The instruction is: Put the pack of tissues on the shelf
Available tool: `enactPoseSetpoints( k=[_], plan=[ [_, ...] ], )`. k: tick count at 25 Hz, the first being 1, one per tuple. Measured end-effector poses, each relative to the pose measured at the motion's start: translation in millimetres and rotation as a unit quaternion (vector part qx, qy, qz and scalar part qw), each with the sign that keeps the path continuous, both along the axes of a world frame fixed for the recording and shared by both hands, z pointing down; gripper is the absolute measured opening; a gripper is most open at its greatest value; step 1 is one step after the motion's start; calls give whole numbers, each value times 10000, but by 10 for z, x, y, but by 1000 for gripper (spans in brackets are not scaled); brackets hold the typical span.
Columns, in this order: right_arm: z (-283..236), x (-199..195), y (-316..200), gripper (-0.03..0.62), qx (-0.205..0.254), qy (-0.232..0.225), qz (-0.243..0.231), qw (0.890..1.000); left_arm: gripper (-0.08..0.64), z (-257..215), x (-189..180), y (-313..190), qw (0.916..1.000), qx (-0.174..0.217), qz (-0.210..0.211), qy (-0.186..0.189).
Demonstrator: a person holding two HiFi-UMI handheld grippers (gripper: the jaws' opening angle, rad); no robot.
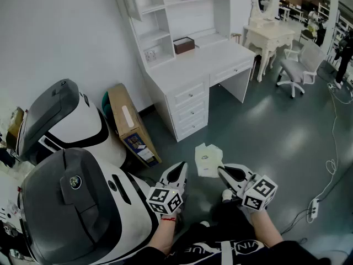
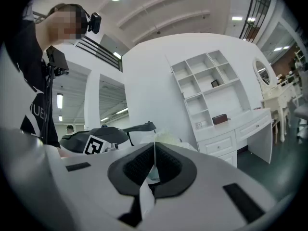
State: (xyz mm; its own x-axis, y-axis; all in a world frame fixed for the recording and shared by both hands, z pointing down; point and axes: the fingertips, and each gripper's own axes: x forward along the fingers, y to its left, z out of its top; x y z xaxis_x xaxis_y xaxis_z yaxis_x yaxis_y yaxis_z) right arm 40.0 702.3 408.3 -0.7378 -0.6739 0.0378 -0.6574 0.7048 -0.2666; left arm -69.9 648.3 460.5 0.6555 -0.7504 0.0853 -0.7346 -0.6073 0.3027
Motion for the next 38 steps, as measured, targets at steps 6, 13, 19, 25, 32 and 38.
enactPoseSetpoints(
  k=[6, 13, 19, 25, 32, 38],
  plan=[
    [49, 83, -447, 6, 70, 3, -79, 9999, 6, -55, 178, -482, 9999, 128, -8, -35],
    [108, 323, -1239, 6, -48, 89, -291, 9995, 6, -67, 406, -1267, 9997, -55, -241, -39],
    [-12, 669, -1925, 6, 74, 20, -403, 9992, 6, -188, 754, -1932, 9995, 10, -301, -61],
    [-104, 900, -2465, 6, 117, -140, -542, 9984, 6, -269, 1025, -2448, 9992, 15, -366, -163],
    [-104, 1086, -2930, 6, 147, -194, -784, 9966, 6, -258, 1240, -2910, 9983, 44, -556, -170],
    [-35, 1110, -3220, 6, 38, -245, -937, 9953, 6, -155, 1219, -3129, 9971, -52, -743, -156]
  ],
)
